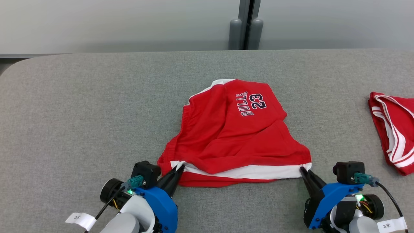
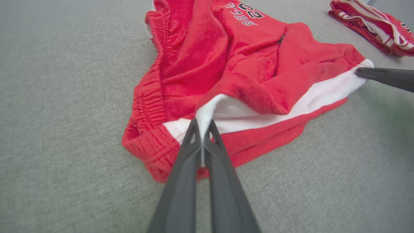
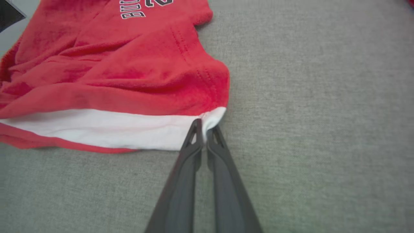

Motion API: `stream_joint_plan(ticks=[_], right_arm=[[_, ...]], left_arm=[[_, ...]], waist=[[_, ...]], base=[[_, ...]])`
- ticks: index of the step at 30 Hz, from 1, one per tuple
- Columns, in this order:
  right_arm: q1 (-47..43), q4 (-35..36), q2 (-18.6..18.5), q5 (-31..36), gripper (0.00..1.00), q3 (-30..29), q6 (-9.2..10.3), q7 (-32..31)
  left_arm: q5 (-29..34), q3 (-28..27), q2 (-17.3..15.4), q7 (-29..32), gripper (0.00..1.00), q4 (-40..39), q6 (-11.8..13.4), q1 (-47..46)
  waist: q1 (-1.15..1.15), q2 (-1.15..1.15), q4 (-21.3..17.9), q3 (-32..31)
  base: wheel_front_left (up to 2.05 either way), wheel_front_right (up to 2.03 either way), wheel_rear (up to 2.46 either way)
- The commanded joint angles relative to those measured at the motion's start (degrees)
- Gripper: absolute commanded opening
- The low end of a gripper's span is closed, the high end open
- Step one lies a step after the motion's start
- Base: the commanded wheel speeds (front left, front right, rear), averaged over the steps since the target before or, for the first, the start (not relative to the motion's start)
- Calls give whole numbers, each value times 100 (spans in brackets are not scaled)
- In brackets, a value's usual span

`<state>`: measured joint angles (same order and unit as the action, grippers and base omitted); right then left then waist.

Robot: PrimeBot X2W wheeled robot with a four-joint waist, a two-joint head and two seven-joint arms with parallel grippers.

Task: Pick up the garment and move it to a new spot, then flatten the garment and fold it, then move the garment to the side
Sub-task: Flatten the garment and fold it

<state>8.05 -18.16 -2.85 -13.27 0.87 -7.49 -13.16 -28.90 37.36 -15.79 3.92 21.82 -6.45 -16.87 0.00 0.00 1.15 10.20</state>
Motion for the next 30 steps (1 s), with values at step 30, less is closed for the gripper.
stream_joint_plan(ticks=[30], right_arm=[[4629, 1215, -904, -502, 0, 481, 0, 166]], left_arm=[[-2292, -2139, -35, 490, 0, -1058, 608, -3470]], waist=[[0, 0, -626, 1297]], base=[[0, 0, 0]])
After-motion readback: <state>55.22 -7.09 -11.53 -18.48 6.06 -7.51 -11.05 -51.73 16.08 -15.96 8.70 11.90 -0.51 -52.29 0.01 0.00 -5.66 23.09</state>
